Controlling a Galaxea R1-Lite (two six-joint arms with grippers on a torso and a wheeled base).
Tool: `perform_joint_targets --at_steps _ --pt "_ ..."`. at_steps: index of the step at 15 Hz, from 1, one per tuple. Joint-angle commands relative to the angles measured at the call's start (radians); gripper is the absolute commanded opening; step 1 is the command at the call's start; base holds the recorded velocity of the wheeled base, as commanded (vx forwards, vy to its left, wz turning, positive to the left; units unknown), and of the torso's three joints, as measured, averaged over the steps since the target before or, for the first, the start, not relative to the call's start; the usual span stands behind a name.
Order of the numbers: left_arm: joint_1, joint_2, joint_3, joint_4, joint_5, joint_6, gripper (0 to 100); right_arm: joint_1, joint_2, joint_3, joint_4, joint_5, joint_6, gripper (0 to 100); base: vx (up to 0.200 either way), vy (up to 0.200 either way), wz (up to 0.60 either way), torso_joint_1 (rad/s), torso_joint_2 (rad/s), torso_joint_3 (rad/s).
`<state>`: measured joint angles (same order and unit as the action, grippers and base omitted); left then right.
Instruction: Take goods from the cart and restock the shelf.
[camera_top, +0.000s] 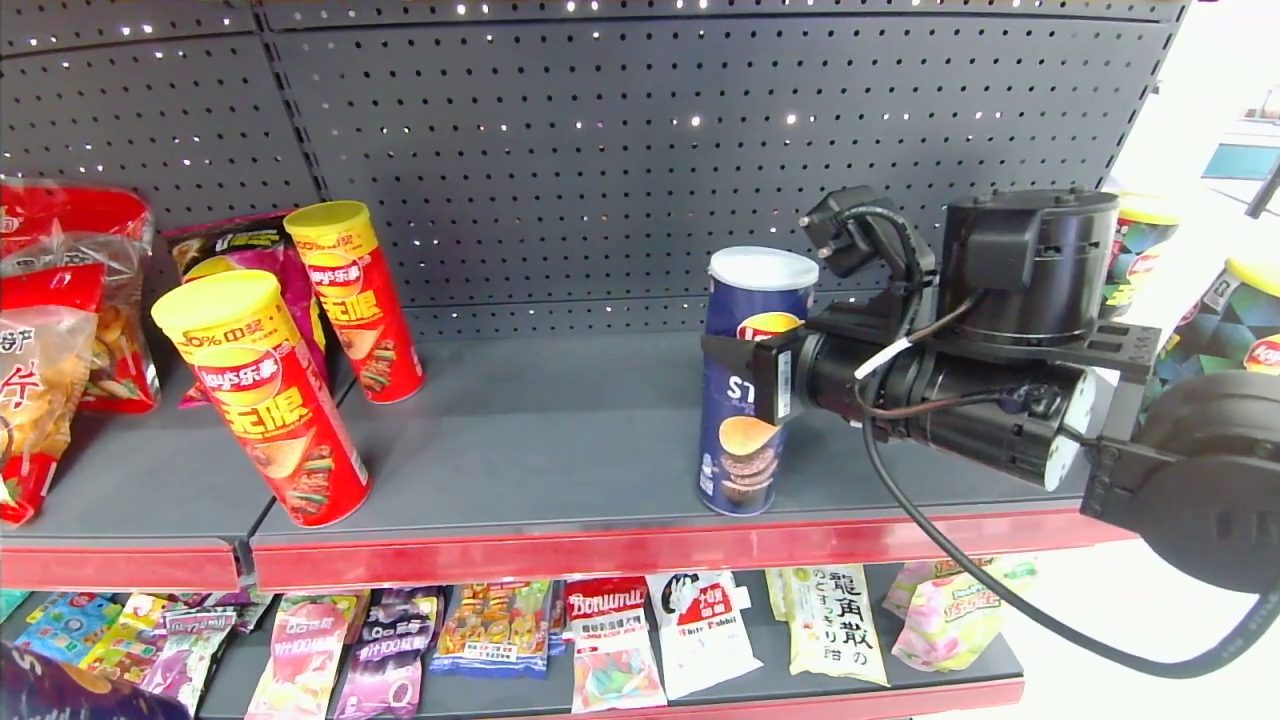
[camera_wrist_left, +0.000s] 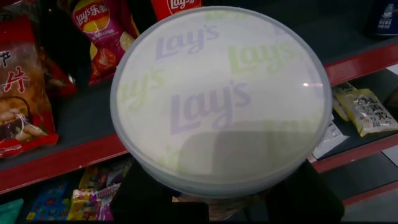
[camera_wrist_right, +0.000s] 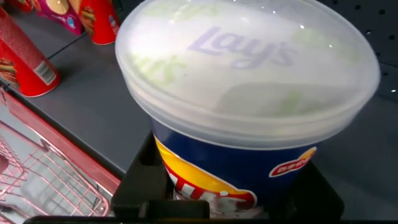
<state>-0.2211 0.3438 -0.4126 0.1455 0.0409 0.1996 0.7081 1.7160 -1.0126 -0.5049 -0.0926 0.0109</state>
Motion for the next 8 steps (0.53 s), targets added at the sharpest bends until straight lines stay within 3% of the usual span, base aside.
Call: perform_joint_targets --at_steps 1,8 --pt "0.0 0.0 0.0 0.0 0.001 0.0 0 0.017 0.004 0.0 0.0 0.001 0.0 0 0.0 0.0 0.0 0.0 0.0 0.0" --pt "0.0 0.0 0.0 0.0 0.001 0.0 0 0.044 0.063 0.005 -0.106 -0.069 -0.009 0 0.0 0.0 0.0 0.0 0.0 0.0"
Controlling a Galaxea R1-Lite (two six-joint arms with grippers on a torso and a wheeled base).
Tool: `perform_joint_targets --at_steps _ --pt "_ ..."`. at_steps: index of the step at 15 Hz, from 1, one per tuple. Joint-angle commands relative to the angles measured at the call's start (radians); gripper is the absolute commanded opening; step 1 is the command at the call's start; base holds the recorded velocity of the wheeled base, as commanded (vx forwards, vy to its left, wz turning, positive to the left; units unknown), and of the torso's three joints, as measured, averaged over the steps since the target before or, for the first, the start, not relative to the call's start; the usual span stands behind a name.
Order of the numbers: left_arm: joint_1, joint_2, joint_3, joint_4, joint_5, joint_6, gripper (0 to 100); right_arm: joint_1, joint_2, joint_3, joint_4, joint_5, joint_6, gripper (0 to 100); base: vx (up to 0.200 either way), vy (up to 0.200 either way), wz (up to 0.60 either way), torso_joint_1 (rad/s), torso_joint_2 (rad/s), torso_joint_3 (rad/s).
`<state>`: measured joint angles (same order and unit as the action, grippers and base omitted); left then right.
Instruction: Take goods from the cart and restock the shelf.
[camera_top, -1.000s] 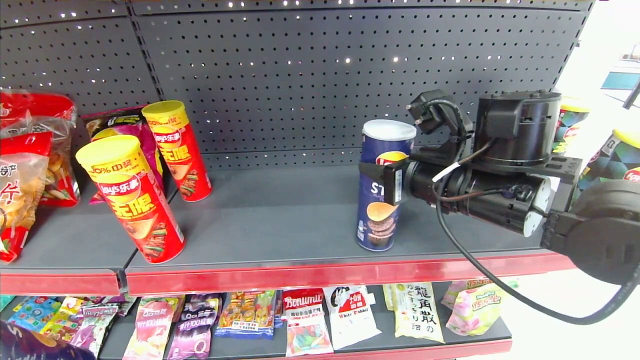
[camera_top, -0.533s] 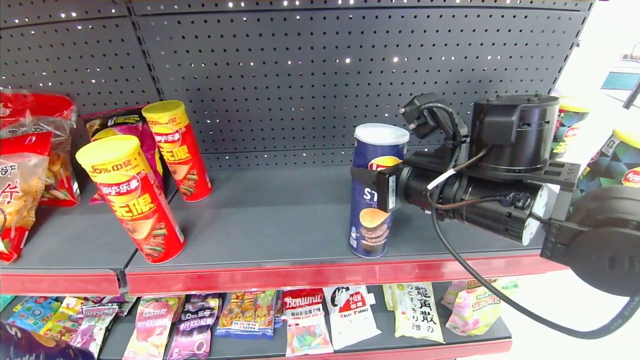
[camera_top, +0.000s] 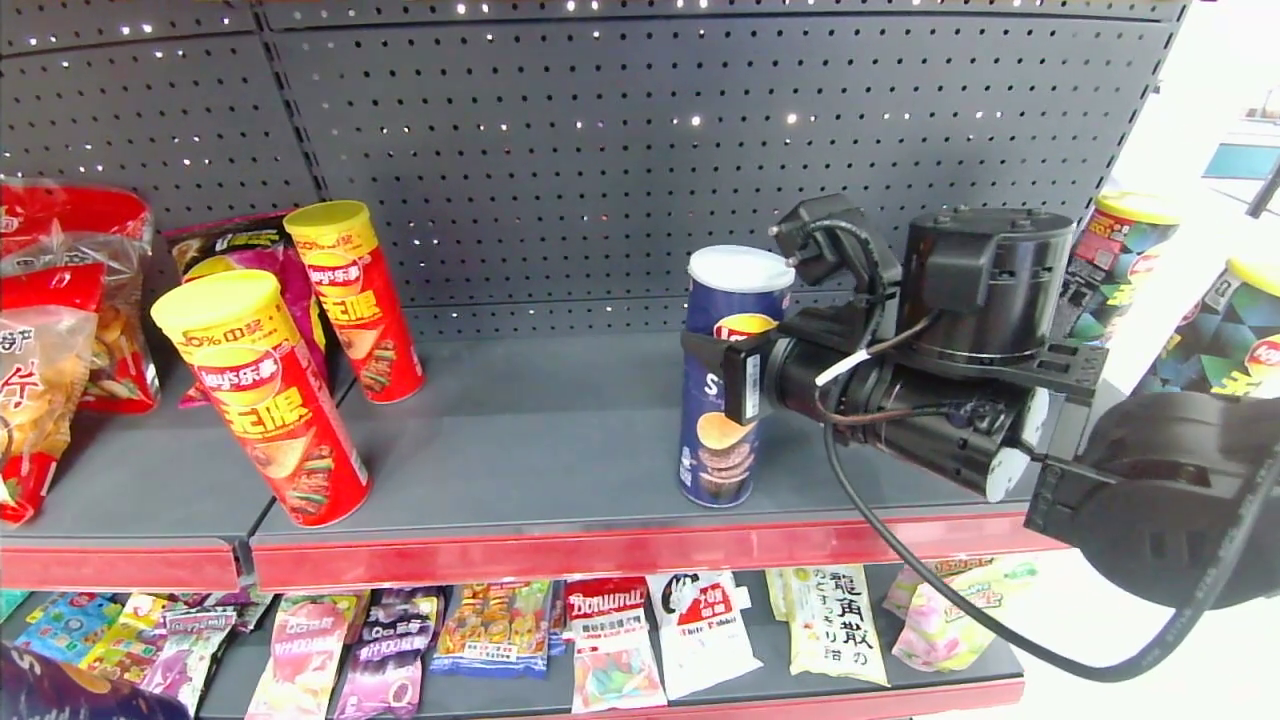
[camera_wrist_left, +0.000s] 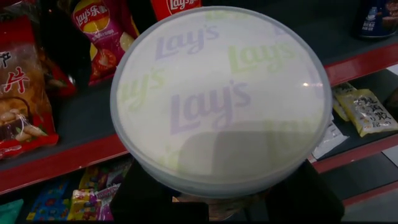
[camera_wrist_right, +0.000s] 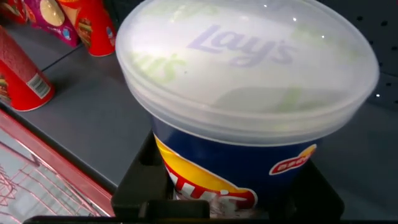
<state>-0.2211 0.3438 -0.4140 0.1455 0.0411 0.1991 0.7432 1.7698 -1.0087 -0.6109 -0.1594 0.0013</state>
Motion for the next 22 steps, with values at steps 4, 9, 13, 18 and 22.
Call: perform_joint_targets --at_steps 4,9,13,18,22 --pt "0.0 0.0 0.003 0.0 -0.001 0.0 0 0.01 -0.012 0.007 0.0 -0.022 -0.003 0 0.0 0.0 0.0 0.0 0.0 0.0" --pt "0.0 0.0 0.004 0.0 -0.001 0.002 0 0.01 -0.027 0.053 0.0 -0.016 -0.043 0 0.0 0.0 0.0 0.0 0.0 0.0" --pt "0.0 0.0 0.004 0.0 -0.001 0.002 0 0.01 -0.032 0.056 0.0 -0.022 -0.049 0 0.0 0.0 0.0 0.0 0.0 0.0" --pt "0.0 -0.003 0.004 0.0 -0.001 0.002 0 0.015 -0.033 0.061 0.0 -0.025 -0.05 0 0.0 0.0 0.0 0.0 0.0 0.0" --pt "0.0 -0.003 0.009 0.0 -0.001 0.002 0 0.033 -0.05 0.084 0.0 -0.028 -0.049 0 0.0 0.0 0.0 0.0 0.0 0.0"
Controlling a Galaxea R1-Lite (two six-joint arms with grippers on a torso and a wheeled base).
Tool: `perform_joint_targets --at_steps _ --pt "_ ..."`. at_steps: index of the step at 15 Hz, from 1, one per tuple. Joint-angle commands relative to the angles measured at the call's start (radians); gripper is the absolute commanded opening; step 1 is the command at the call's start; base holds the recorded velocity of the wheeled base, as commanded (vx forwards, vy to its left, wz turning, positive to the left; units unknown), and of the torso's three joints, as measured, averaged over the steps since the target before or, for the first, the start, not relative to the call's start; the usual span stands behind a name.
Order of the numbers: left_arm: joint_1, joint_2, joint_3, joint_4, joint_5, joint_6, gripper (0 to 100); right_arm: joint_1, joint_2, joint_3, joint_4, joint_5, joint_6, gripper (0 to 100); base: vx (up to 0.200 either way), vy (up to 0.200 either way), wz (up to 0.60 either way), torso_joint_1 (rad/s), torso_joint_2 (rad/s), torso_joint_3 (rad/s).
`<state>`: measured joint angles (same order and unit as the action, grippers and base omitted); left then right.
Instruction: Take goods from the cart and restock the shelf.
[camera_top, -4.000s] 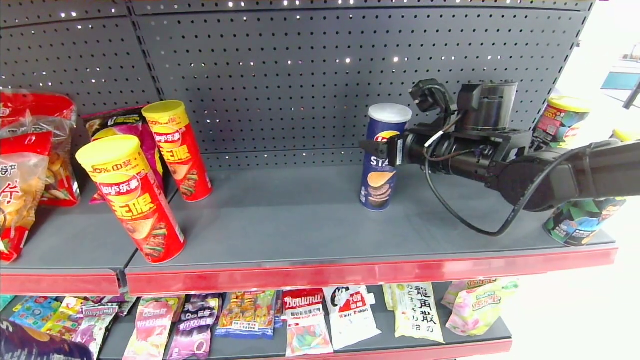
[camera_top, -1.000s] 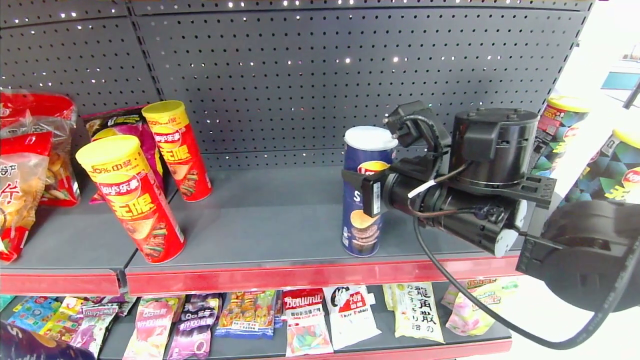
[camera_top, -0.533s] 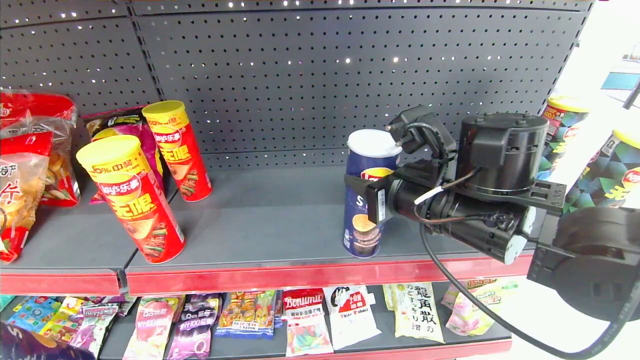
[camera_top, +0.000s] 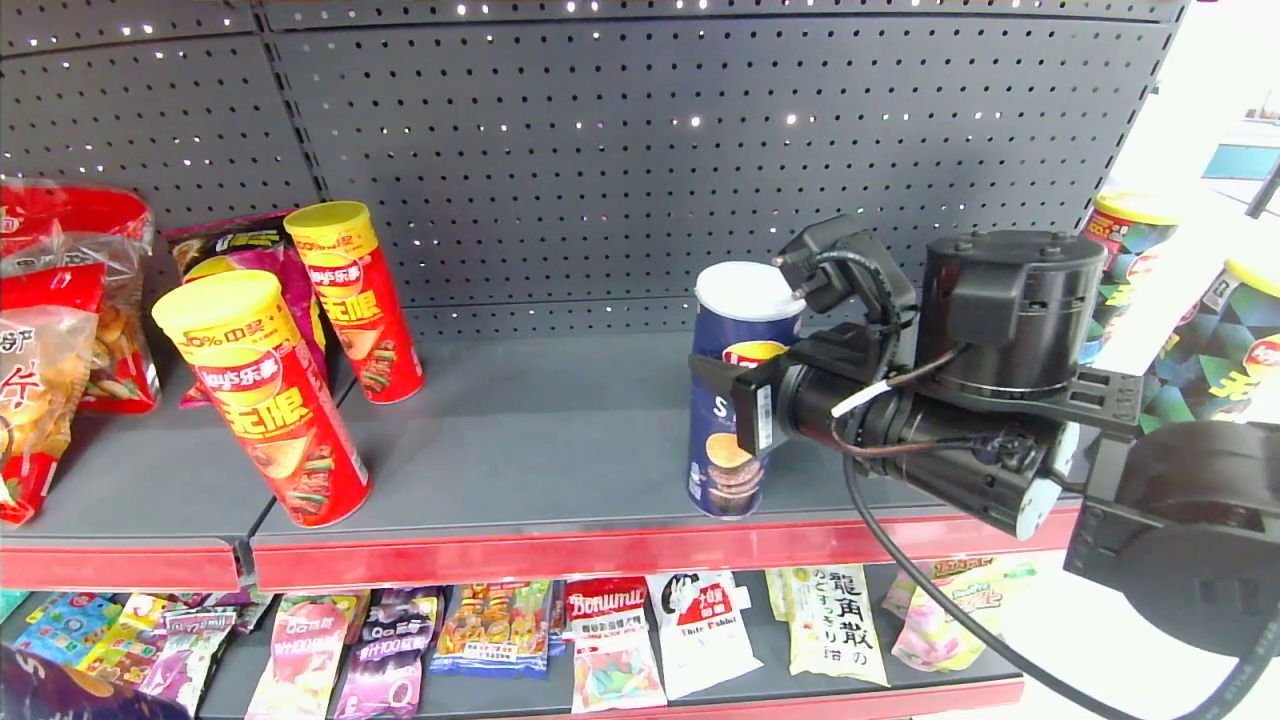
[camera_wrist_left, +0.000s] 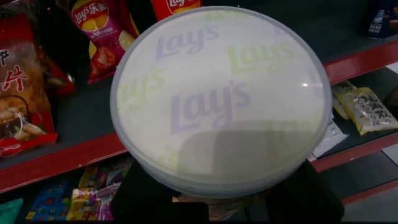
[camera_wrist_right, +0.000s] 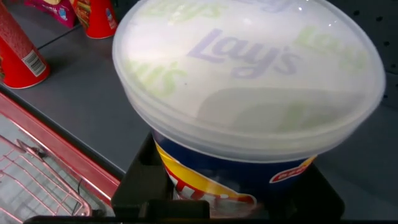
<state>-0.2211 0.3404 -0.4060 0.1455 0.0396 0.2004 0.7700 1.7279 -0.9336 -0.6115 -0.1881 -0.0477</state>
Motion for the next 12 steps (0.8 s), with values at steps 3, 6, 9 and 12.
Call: perform_joint_targets --at_steps 3,6,9,12 --pt "0.0 -0.001 0.003 0.0 0.0 -0.001 0 0.008 -0.016 0.021 0.001 -0.011 0.0 0 0.0 0.0 0.0 0.0 0.0 0.0" --pt "0.0 -0.001 0.003 0.0 0.0 0.001 0 0.008 -0.014 0.015 0.001 -0.011 0.0 0 0.0 0.0 0.0 0.0 0.0 0.0" --pt "0.0 -0.003 0.003 0.0 0.0 0.001 0 0.009 -0.011 0.016 0.001 -0.011 0.0 0 0.0 0.0 0.0 0.0 0.0 0.0" --pt "0.0 -0.003 0.003 0.0 0.0 0.001 0 0.009 -0.008 0.012 0.001 -0.033 0.0 0 0.0 0.0 0.0 0.0 0.0 0.0"
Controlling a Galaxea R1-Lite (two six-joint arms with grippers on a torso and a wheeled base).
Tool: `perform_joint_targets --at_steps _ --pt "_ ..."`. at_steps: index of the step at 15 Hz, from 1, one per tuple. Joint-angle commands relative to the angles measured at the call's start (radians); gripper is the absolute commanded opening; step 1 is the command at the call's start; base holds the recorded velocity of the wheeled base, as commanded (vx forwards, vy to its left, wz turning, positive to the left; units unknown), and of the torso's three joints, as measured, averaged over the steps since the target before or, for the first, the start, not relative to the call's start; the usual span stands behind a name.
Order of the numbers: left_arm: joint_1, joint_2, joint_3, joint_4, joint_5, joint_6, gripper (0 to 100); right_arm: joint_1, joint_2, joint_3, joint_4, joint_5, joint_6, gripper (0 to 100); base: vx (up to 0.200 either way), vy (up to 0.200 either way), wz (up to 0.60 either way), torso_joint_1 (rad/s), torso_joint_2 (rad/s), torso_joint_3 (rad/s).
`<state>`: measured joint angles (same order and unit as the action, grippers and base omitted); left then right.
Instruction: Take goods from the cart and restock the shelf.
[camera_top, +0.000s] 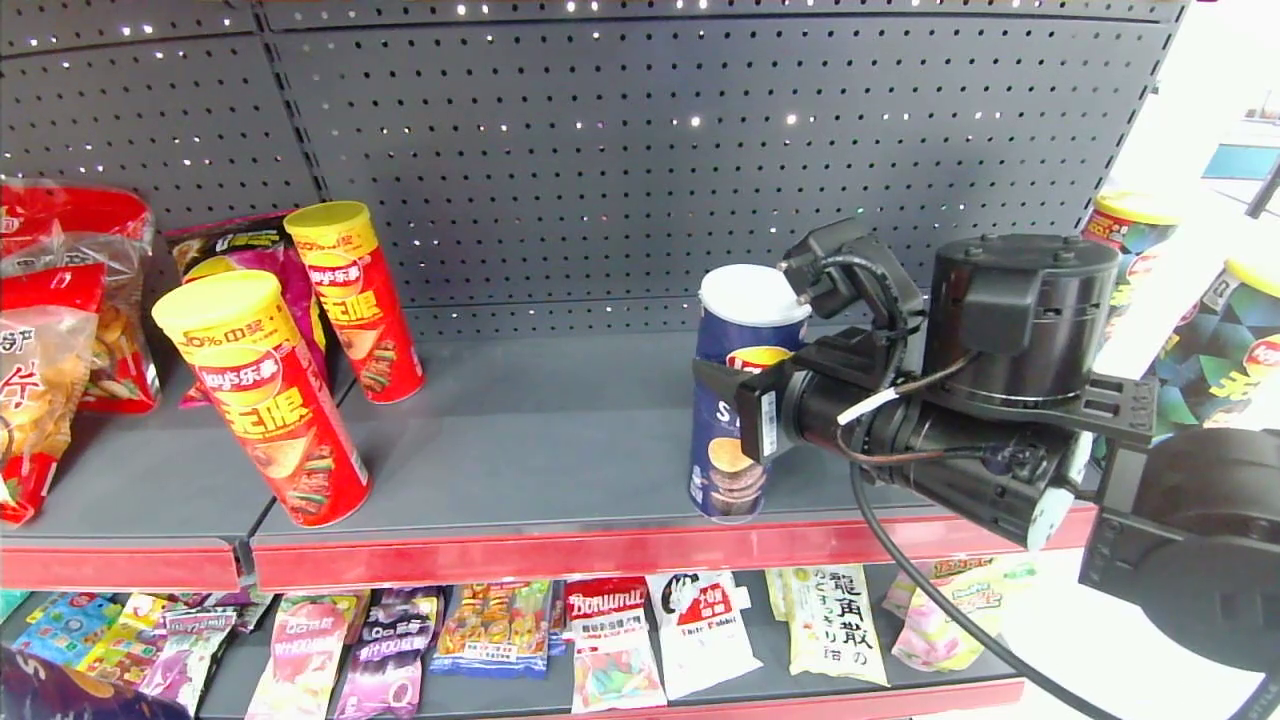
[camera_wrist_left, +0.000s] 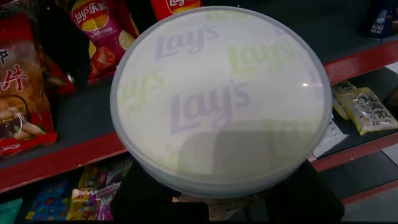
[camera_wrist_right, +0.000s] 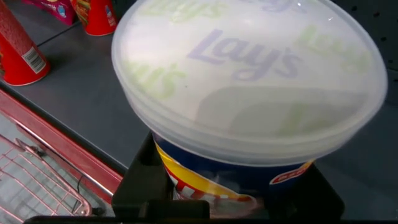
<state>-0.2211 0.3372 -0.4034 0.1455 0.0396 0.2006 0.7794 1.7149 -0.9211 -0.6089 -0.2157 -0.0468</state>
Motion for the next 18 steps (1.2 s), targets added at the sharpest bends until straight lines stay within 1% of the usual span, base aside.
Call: perform_joint_targets --at_steps 1,9,13,15,17,18 --pt "0.0 0.0 0.002 0.0 0.0 -0.001 0 0.001 0.005 0.002 -0.002 -0.024 -0.001 100 0.0 0.0 0.0 0.0 0.0 0.0" --pt "0.0 0.002 0.014 0.0 0.0 0.0 0 0.012 -0.032 0.019 -0.003 -0.028 0.008 100 0.0 0.0 0.0 0.0 0.0 0.0" --pt "0.0 0.003 0.015 0.0 0.0 -0.004 0 0.021 -0.15 0.134 -0.003 -0.028 0.008 100 0.0 0.0 0.0 0.0 0.0 0.0" --pt "0.0 0.003 0.031 0.0 -0.001 -0.006 0 0.04 -0.239 0.24 -0.003 -0.027 0.016 100 0.0 0.0 0.0 0.0 0.0 0.0" --pt "0.0 -0.006 0.048 0.0 0.0 -0.001 0 0.069 -0.327 0.303 -0.003 -0.027 0.038 100 0.0 0.0 0.0 0.0 0.0 0.0" --pt "0.0 -0.001 0.046 0.0 0.0 -0.001 0 0.066 -0.377 0.341 -0.003 -0.027 0.039 100 0.0 0.0 0.0 0.0 0.0 0.0"
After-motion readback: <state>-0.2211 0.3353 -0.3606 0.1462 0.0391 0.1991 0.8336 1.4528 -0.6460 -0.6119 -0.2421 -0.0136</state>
